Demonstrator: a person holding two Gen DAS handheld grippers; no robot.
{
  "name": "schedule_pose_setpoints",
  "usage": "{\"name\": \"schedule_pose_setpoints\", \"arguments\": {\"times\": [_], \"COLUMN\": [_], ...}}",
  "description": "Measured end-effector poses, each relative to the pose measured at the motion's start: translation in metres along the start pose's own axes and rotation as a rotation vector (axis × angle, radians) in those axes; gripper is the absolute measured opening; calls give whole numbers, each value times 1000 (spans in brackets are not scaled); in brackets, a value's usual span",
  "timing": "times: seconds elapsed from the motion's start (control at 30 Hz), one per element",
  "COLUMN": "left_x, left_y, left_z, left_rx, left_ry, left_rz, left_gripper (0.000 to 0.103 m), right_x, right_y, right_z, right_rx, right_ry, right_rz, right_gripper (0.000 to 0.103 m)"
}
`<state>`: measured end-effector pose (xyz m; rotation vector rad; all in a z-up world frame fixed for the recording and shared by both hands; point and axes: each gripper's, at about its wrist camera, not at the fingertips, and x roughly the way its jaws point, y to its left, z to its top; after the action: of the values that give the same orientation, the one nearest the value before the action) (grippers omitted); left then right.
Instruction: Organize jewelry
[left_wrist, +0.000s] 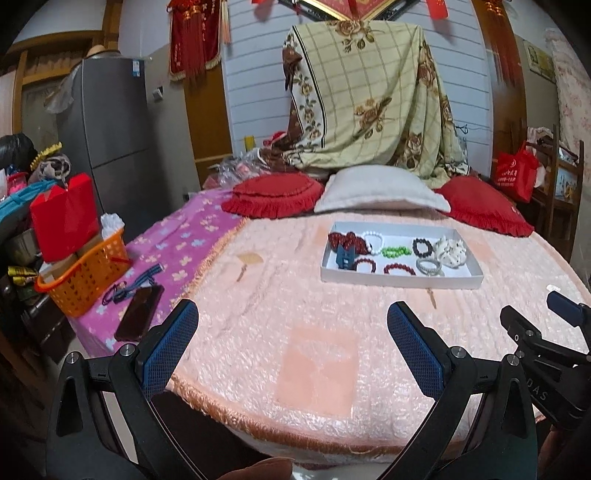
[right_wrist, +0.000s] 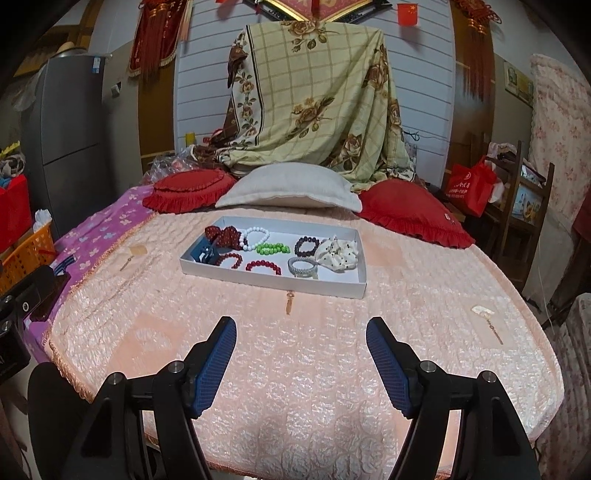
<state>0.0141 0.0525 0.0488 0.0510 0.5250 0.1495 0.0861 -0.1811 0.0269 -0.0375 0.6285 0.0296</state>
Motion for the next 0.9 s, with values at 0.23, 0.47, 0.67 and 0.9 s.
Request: {"name": "schedule_pose_setpoints", "arguments": {"times": [0.23, 0.47, 0.67, 0.9], "left_x": [13, 24, 31, 39], "left_y": [3, 5, 3, 3], "left_z": [-6, -12, -16, -21], "left_rx": [-15, -30, -25, -27], "left_ry": [69, 113, 143, 168], "left_rz": [-24, -27, -32, -31], "left_gripper": [103, 102, 102, 102], "right_x": [8, 16, 22, 29], "right_y": [4, 4, 7, 8], "right_z": [-4, -8, -11, -15], "right_rx": [-5, -1, -8, -10], "right_ry": [34, 63, 80, 100], "right_rz": [5, 1, 1, -1], "right_gripper": [71, 71, 71, 71]}}
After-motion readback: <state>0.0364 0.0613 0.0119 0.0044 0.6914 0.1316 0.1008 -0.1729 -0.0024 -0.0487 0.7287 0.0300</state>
